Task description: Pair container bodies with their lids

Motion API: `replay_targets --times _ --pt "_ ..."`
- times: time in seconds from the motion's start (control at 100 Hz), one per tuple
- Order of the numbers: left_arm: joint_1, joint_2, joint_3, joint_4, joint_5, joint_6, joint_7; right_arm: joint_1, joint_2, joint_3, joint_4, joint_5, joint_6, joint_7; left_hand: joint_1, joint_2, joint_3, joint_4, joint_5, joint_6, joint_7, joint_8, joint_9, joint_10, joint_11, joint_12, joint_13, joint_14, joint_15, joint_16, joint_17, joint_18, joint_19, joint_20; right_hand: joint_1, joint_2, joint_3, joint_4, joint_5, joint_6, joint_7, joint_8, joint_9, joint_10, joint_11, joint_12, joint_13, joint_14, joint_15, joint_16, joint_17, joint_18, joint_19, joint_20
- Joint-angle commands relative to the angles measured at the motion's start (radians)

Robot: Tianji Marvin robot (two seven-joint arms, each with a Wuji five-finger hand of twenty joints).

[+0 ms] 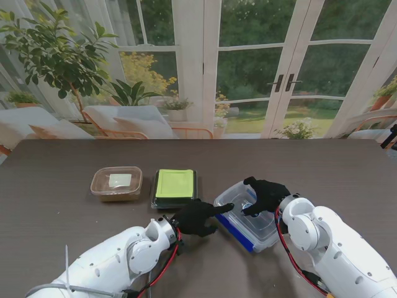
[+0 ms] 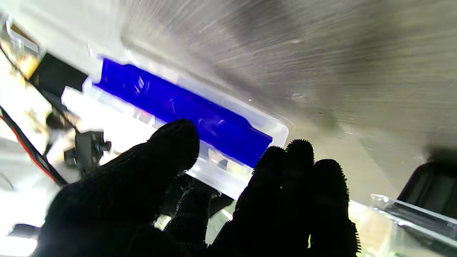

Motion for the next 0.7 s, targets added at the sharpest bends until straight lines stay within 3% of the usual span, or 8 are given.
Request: replay_targets --times 0.0,0.16,0.28,0.4,0.69 --pt "0.0 0.008 0.028 -0.003 0.044 0.002 -0.031 -0.028 -0.009 -0.024 0.021 -0.001 -0.003 0.036 -0.04 -0.044 0.025 -0.026 0.141 -0.038 0.287 0.071 -0.076 -0.116 -0.051 0.005 -0.052 0.007 -0.002 0.012 -0.061 -0.062 -0.023 -0.008 -0.005 -0.036 -0.004 0.017 0.104 -0.073 0.112 0.034 0.055 -0.123 0.079 0.022 0.003 0.007 0.007 0.016 -0.295 -0.009 -0.014 0.026" --pt "0.011 0.011 0.022 -0.012 0.065 0.029 -0.006 -0.032 -0.011 -0.012 0.011 -0.004 0.003 0.024 -0.068 0.001 -0.007 -0.028 -0.005 -0.031 0.238 0.051 -0.096 -0.112 -0.051 0.019 -0.072 0.041 0.002 0.034 -0.088 -0.03 -0.002 0.017 -0.025 -0.02 -0.006 0.015 0.057 -0.076 0.093 0.024 0.051 -0.122 0.077 0.021 0.005 0.02 0.008 0.017 -0.294 -0.003 -0.014 0.026" --pt "0.036 0.021 -0.014 -0.042 0.078 0.048 -0.004 -0.034 -0.014 0.0 -0.001 -0.003 0.013 0.015 -0.075 0.012 -0.015 -0.027 -0.054 -0.046 0.224 0.045 -0.101 -0.11 -0.056 0.02 -0.072 0.05 0.005 0.04 -0.092 -0.021 0.004 0.028 -0.047 -0.003 0.001 0.016 0.028 -0.069 0.054 -0.004 0.039 -0.12 0.076 0.019 0.005 0.033 0.009 0.018 -0.294 0.005 -0.016 0.027" --pt "0.049 0.033 -0.037 -0.066 0.092 0.054 -0.02 -0.03 -0.018 0.007 -0.013 0.002 0.03 0.009 -0.075 0.02 -0.023 -0.026 -0.042 -0.05 0.231 0.046 -0.101 -0.109 -0.058 0.022 -0.074 0.048 0.007 0.046 -0.096 -0.021 0.008 0.037 -0.081 0.025 0.008 0.015 0.031 -0.07 -0.018 -0.058 0.014 -0.115 0.072 0.012 -0.003 0.041 0.005 0.018 -0.297 0.013 -0.018 0.03" --pt "0.061 0.041 -0.054 -0.087 0.096 0.061 -0.043 -0.024 -0.022 0.026 -0.036 -0.01 0.058 -0.004 -0.078 0.04 -0.035 -0.025 -0.029 -0.048 0.237 0.045 -0.101 -0.106 -0.062 0.025 -0.075 0.051 0.006 0.05 -0.098 -0.021 0.005 0.049 -0.128 0.067 0.013 0.013 0.034 -0.083 -0.086 -0.107 -0.053 -0.089 0.029 -0.027 -0.031 0.067 -0.058 -0.012 -0.3 0.031 -0.025 0.033"
